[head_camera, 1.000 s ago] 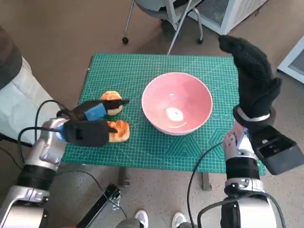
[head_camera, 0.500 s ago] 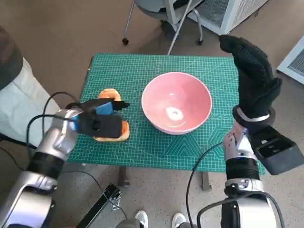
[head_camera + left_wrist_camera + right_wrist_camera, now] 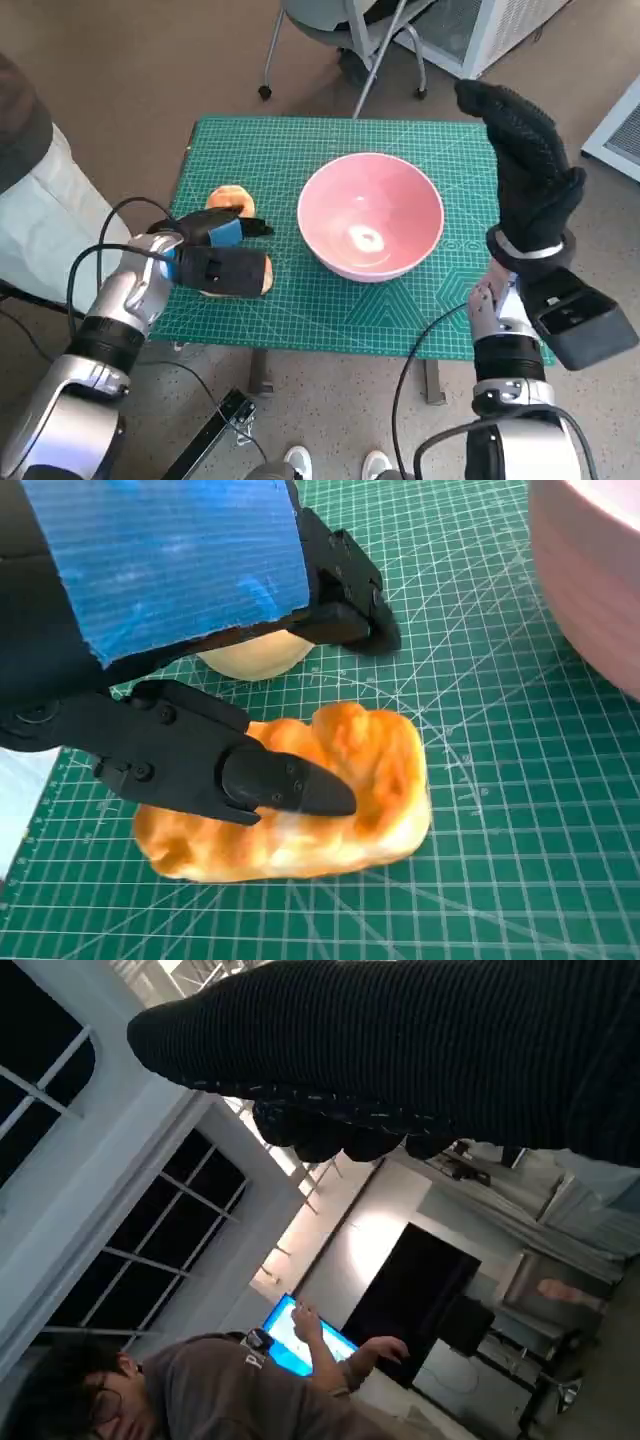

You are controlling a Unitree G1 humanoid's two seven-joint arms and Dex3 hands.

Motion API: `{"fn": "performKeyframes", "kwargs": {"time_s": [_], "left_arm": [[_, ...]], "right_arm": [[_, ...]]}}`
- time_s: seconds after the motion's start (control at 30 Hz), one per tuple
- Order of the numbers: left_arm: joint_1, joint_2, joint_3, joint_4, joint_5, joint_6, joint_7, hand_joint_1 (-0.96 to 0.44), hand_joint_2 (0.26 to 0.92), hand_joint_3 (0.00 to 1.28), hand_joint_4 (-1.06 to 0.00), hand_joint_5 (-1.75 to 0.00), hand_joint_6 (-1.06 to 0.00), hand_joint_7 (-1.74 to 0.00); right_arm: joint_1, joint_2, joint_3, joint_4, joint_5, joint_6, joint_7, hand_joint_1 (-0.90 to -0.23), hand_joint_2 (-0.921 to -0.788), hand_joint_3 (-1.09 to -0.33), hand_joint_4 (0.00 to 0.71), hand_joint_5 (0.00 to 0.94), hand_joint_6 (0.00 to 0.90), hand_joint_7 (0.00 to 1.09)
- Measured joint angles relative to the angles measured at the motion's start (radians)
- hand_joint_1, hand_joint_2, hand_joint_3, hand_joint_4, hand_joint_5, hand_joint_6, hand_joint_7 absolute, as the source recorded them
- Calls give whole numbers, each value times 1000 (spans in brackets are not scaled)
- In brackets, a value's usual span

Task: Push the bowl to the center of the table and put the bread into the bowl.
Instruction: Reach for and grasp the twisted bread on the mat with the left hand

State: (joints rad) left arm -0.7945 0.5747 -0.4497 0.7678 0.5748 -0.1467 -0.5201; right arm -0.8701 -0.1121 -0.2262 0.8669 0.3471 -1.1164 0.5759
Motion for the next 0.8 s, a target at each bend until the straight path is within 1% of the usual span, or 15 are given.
{"fn": "performKeyframes", "kwargs": {"time_s": [0.07,0.1,0.13,0.17,0.2,0.23,0.27,0.37,0.57,0.8], "left_arm": [[10,10,4,-25,-4,0,-11,-345,919,186,-553,-568,-539,-1337],[16,14,5,-38,-5,1,-17,-347,920,192,-540,-568,-534,-1350],[21,17,7,-52,-6,3,-24,-280,888,161,-520,-527,-463,-1123],[28,20,9,-70,-6,10,-30,-266,881,115,-511,-449,-434,-897],[35,24,10,-94,-6,21,-41,-261,882,94,-514,-409,-429,-806],[42,29,10,-115,-5,31,-51,-284,886,65,-502,-340,-410,-665],[53,36,10,-147,-4,47,-68,-299,890,43,-500,-284,-404,-562],[78,52,8,-223,-2,85,-110,-381,907,22,-476,-200,-369,-416],[117,78,-8,-365,17,163,-213,-470,919,48,-404,-115,-309,-297],[157,93,-22,-463,21,214,-305,-476,921,60,-344,-65,-280,-246]], "right_arm": [[0,0,0,0,0,-3,0,-612,-921,-727,369,5,80,805],[1,0,0,0,0,-4,-1,-612,-921,-727,369,5,80,805],[1,0,0,0,0,-5,-1,-614,-921,-726,369,5,80,805],[1,0,0,1,0,-6,-2,-616,-921,-726,368,4,79,805],[1,0,0,1,0,-6,-2,-616,-921,-726,368,4,79,804],[1,1,0,2,0,-6,-2,-618,-921,-725,368,4,79,804],[1,1,0,3,0,-6,-2,-619,-921,-725,368,4,78,803],[1,1,0,5,0,-8,-5,-621,-921,-725,367,3,78,803],[2,2,0,10,-1,-16,-13,-626,-921,-726,369,4,77,803],[2,3,0,20,-2,-20,-22,-621,-921,-726,382,10,77,804]]}}
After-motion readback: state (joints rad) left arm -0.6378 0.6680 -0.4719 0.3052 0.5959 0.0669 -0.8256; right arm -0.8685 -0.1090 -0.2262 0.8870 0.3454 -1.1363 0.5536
